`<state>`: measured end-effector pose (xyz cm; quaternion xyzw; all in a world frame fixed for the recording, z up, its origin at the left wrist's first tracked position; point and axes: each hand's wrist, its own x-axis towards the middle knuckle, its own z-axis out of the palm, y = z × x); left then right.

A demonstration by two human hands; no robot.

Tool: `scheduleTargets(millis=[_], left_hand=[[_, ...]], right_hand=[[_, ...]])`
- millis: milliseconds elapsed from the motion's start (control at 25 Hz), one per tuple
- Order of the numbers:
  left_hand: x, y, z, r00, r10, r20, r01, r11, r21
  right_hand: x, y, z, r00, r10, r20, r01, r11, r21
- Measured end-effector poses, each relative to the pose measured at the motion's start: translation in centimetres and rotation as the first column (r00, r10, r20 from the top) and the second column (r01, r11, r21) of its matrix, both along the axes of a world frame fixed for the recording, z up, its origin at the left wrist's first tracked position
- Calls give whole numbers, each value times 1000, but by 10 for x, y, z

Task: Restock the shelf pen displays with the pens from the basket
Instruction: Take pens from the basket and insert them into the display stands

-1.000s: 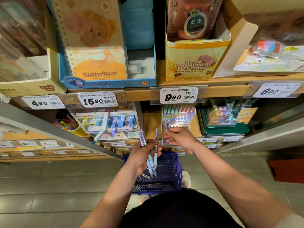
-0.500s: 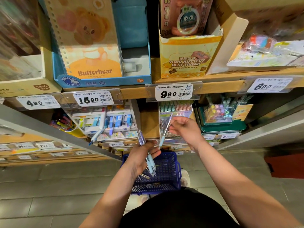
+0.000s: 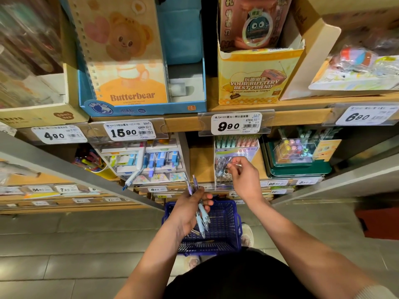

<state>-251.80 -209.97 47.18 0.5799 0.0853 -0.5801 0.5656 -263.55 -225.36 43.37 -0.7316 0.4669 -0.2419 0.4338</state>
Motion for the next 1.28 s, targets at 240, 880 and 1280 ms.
scheduleTargets(millis=[240,880,1280], left_hand=[[1,2,2,1000,-8,-23,7,998,-66],[-1,4,2,999,35,16,-35,999,-6],[-6,-1,0,999,36,30,-35,999,-38]], right_hand=[[5,0,-5,988,103,-117,-118,985,-122],[20,12,-15,877,176,-447,-227,972,-63],[5,16,25,982,182,45,-179,839,513]])
